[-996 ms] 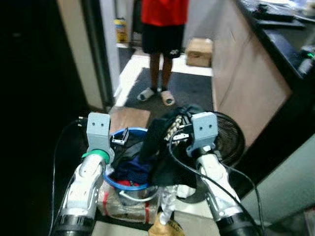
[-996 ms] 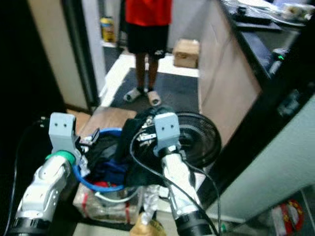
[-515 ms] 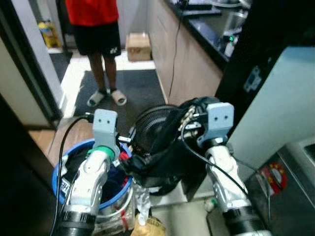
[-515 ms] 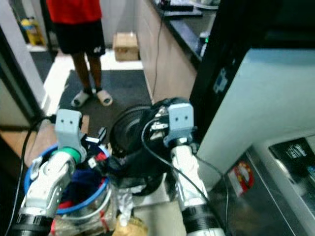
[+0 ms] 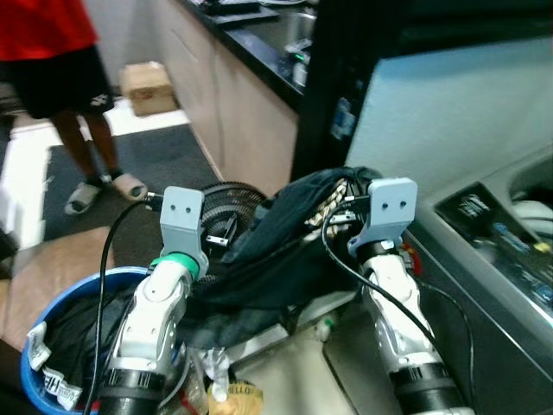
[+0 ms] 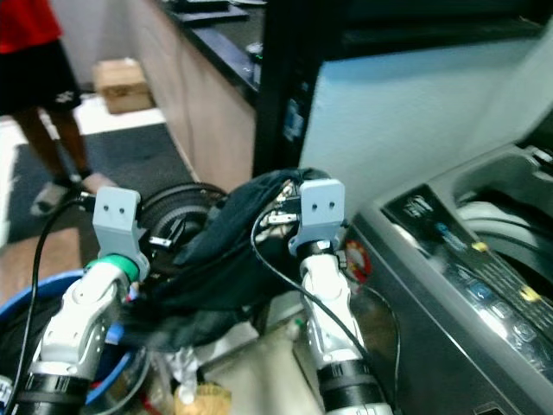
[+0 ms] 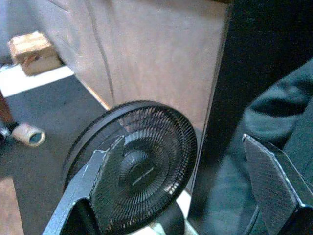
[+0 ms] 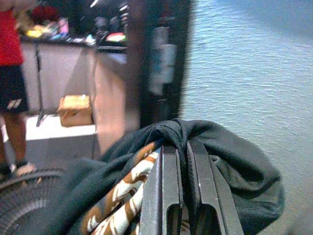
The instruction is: Clothes washing
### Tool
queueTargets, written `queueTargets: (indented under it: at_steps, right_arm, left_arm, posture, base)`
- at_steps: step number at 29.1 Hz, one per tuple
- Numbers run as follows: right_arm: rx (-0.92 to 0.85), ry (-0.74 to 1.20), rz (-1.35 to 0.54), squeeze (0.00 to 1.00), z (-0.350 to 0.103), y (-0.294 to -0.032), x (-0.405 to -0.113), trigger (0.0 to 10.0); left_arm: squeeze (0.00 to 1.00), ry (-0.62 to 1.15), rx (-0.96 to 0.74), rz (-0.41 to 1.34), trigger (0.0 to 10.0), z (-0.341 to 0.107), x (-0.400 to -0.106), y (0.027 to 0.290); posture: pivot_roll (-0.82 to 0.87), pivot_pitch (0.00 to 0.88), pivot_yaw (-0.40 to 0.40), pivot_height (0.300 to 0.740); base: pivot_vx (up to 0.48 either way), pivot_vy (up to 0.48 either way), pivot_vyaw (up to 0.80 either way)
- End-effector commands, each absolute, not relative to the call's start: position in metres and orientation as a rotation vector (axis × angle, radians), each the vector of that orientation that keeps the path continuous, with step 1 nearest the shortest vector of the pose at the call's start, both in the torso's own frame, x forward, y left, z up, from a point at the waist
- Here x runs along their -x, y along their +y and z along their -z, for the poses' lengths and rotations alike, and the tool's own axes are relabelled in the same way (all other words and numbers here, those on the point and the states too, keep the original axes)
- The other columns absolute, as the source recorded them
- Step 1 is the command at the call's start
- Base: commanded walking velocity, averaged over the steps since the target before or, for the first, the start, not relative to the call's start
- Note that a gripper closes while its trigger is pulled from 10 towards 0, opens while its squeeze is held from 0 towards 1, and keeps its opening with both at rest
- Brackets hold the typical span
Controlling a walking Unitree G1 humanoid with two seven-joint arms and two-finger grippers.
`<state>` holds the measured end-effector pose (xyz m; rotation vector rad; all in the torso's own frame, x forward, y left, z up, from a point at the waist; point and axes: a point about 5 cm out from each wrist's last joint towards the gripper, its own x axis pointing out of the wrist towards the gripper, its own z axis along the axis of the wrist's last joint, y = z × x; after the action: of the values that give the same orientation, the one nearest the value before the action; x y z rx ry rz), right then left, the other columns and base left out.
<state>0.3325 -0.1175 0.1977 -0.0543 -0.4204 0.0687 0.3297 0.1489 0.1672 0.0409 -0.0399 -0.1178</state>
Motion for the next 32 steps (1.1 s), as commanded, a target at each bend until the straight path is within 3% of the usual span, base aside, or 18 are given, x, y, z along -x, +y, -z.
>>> queueTargets:
  at_steps: [1, 6, 10, 23, 32]
  right_arm:
    - [0.05, -0.515, -0.061, 0.0, -0.225, -0.121, -0.333, 10.0]
    - [0.067, -0.598, -0.068, 0.0, -0.245, -0.119, -0.332, 10.0]
    - [0.054, -0.729, -0.092, 0.0, -0.28, -0.114, -0.328, 10.0]
    - [0.031, -1.037, -0.107, 0.0, -0.362, -0.114, -0.304, 10.0]
    - [0.116, -0.965, -0.1, 0.0, -0.34, -0.112, -0.312, 10.0]
  left_arm:
    - [0.0, -0.078, -0.034, 0.134, 10.0, -0.181, -0.332, 0.148]
    - [0.0, -0.183, -0.056, 0.156, 10.0, -0.211, -0.334, 0.147]
    - [0.0, -0.418, -0.05, 0.197, 10.0, -0.277, -0.33, 0.146]
    - [0.0, -0.542, 0.035, 0.251, 10.0, -0.318, -0.32, 0.138]
    - [0.0, -0.561, 0.083, 0.246, 10.0, -0.329, -0.316, 0.14]
  posture:
    - [0.09, 0.0, 0.057, 0.74]
    - [0.09, 0.0, 0.056, 0.74]
    - [0.11, 0.0, 0.051, 0.74]
    - [0.11, 0.0, 0.051, 0.74]
    - [0.12, 0.0, 0.039, 0.74]
  base:
    - [0.0, 0.0, -0.8]
    - [0.0, 0.0, -0.8]
    - [0.0, 0.0, -0.8]
    - [0.0, 0.0, -0.8]
    - [0.0, 0.0, -0.8]
